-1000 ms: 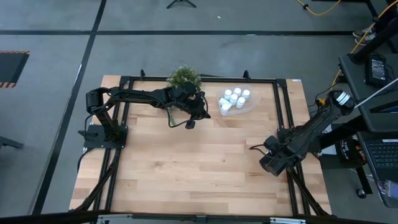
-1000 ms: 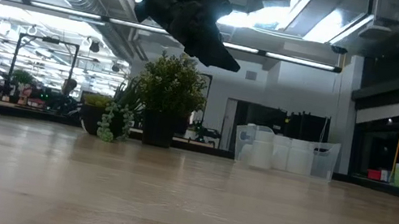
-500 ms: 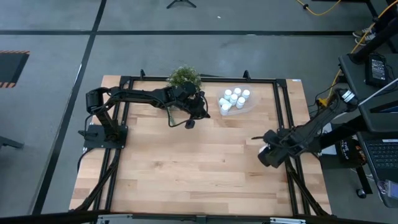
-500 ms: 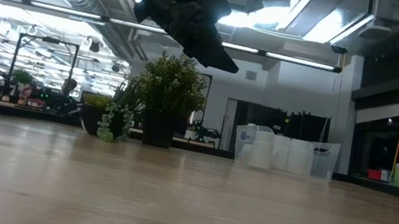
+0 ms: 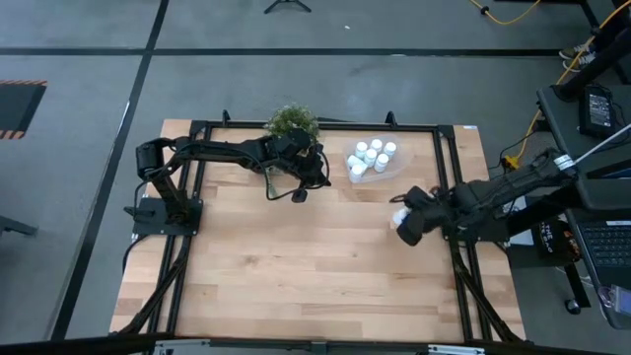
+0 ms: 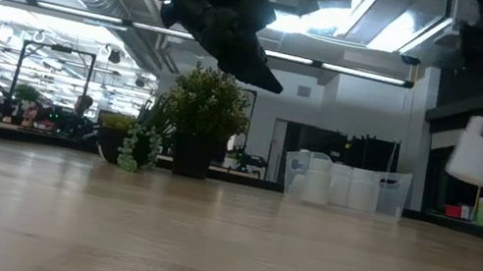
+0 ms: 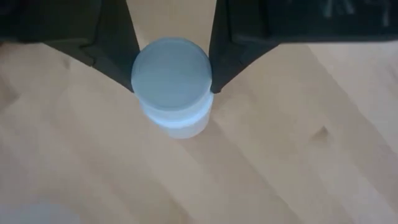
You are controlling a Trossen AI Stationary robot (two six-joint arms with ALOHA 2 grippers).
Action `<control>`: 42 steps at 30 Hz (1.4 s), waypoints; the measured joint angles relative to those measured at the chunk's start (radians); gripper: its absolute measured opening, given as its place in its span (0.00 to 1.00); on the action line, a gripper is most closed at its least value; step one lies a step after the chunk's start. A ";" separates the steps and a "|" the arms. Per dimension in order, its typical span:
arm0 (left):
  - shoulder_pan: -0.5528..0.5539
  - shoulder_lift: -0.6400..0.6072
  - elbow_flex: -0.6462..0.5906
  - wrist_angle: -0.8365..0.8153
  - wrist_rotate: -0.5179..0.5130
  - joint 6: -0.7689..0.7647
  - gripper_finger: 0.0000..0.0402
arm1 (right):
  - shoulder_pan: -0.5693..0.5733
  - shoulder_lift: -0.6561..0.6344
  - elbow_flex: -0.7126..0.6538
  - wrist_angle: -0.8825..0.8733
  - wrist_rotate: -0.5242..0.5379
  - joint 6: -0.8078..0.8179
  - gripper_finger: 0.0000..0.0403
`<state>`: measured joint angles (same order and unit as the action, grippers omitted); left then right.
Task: Pick and place pill bottles into a basket
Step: Put the white pill bottle into the transparent bin
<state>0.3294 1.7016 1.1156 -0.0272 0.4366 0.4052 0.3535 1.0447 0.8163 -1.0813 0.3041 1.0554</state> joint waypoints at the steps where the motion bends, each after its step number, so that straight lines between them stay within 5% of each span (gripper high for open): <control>1: 0.000 0.000 0.000 0.000 0.000 -0.002 0.00 | -0.028 0.000 0.008 0.008 0.004 -0.039 0.38; 13: 0.000 0.000 0.000 0.076 0.003 -0.011 0.01 | -0.319 0.054 0.125 0.135 0.018 -0.544 0.38; 25: 0.029 0.000 0.000 0.051 0.003 0.009 0.00 | -0.574 0.201 0.228 0.142 -0.001 -0.871 0.38; 42: 0.026 0.000 0.000 0.053 0.003 0.001 0.01 | -0.627 0.388 0.458 -0.016 -0.021 -1.064 0.38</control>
<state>0.3553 1.7016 1.1156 0.0254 0.4393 0.4065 -0.2730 1.4323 1.2744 -1.0976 0.2836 -0.0087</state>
